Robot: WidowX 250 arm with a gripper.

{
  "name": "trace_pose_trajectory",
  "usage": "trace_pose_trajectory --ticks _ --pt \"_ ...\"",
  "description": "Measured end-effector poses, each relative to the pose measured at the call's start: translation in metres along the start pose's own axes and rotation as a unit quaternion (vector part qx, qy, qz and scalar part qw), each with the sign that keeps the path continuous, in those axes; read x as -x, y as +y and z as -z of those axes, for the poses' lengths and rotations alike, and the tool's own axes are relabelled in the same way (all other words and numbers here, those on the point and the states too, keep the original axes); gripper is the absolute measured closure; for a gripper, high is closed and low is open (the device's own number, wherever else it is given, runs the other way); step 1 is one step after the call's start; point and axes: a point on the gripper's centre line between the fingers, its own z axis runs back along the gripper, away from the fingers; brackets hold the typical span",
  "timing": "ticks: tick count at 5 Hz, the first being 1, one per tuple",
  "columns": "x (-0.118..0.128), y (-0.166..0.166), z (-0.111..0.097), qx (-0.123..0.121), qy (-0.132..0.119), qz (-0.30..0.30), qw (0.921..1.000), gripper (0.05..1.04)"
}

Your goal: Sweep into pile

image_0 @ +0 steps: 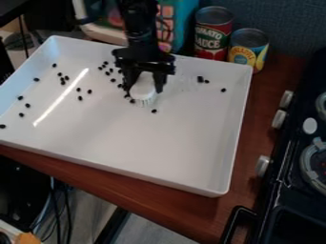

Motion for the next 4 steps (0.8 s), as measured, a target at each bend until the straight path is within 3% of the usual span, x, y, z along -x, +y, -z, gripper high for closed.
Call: trace_pose_trajectory --ticks 1,4 --pt "0.004 0.020 -0.001 -0.009 0.013 -0.016 0.9997 0.344" --pt "0.010 0.060 -0.001 -0.009 0.012 -0.030 0.9994 0.344"
